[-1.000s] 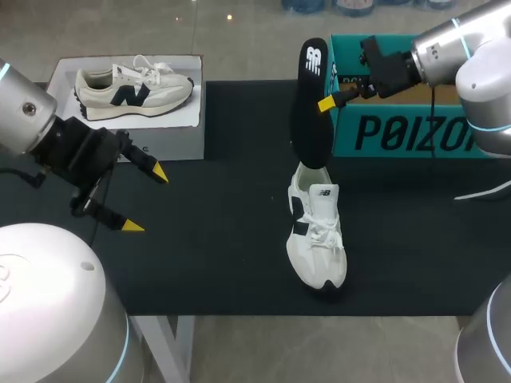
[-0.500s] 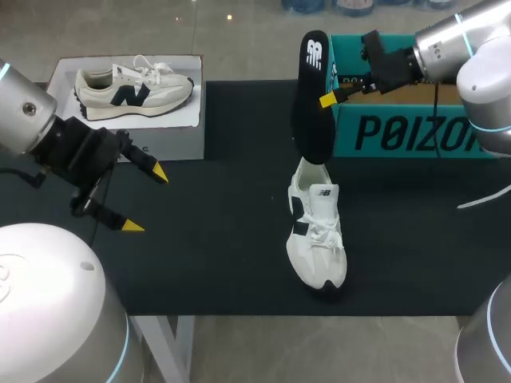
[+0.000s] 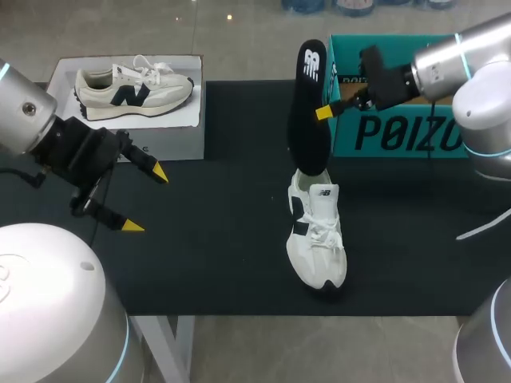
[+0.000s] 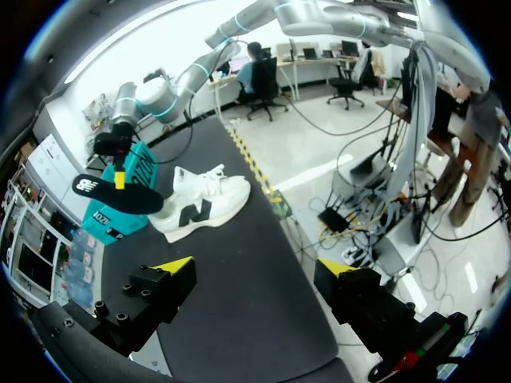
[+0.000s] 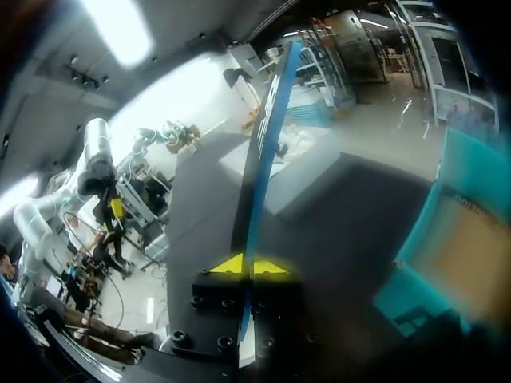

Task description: Take the shoe out of the shoebox, open the shoe tongue, remove and reinsert the insole, then place the shoe into the shoebox

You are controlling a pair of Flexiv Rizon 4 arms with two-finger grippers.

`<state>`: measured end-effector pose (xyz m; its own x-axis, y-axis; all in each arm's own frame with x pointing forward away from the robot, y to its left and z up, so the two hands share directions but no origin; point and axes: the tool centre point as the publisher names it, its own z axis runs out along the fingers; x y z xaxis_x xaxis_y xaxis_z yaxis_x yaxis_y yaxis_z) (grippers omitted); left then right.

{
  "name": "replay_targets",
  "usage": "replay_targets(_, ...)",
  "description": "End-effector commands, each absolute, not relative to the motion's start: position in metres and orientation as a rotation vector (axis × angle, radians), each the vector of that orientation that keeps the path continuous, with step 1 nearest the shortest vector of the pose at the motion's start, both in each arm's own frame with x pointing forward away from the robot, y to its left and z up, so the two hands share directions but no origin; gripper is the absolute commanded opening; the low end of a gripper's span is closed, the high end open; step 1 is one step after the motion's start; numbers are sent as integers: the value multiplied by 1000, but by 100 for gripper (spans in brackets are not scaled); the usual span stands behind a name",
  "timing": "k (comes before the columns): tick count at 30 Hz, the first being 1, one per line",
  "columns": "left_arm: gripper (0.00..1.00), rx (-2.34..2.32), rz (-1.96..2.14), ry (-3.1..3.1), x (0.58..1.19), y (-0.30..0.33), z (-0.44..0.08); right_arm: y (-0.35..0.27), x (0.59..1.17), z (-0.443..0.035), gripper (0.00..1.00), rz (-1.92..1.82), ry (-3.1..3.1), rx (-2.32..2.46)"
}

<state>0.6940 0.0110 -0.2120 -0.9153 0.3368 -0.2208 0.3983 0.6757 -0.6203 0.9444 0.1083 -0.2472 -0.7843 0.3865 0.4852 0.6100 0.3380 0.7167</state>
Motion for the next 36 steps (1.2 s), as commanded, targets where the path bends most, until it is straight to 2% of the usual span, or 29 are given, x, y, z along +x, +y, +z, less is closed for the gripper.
replay_targets(1,100,615,-1064,2797,694,11,-212,109,942,-254,0,-1433,-2376,-908)
replay_targets(36,100,615,-1064,2797,694,11,-212,115,878,-311,0,-1255,-2418,-963)
